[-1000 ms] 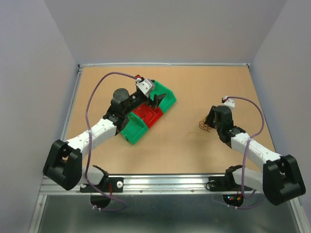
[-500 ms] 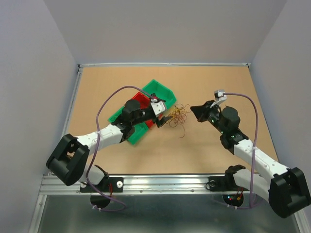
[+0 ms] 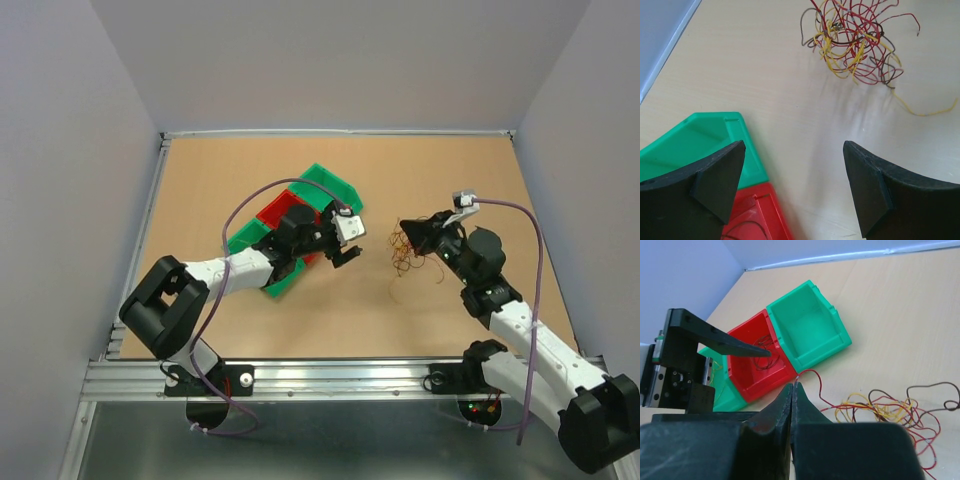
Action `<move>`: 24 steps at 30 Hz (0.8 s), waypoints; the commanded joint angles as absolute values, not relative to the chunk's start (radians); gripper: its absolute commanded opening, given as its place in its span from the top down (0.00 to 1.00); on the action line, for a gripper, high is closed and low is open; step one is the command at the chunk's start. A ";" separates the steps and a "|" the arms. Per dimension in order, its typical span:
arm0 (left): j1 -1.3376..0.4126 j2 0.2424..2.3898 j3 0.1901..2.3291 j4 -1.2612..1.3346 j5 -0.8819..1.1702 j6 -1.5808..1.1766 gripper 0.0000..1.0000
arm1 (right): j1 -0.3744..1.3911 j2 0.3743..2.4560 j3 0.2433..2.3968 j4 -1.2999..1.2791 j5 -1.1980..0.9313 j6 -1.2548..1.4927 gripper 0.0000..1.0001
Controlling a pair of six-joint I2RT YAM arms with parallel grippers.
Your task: Untangle the cables
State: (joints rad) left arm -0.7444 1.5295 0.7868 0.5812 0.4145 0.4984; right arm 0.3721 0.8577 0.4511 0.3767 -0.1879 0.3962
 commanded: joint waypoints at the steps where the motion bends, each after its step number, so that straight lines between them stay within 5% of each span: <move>1: -0.749 1.543 0.847 0.595 0.414 0.512 0.10 | 0.373 0.807 0.430 0.371 -0.202 0.397 0.99; 19: -0.744 1.364 0.752 0.647 0.610 0.469 0.10 | 0.374 0.808 0.443 0.362 -0.552 0.364 1.00; 24: -0.744 1.396 0.795 0.581 0.687 0.472 0.17 | 0.388 0.839 0.431 0.446 -0.650 0.367 0.99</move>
State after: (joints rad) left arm -0.7448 1.3891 0.7525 0.6003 0.5991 0.4805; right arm 0.3748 0.8261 0.4454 0.3511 -0.5503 0.3805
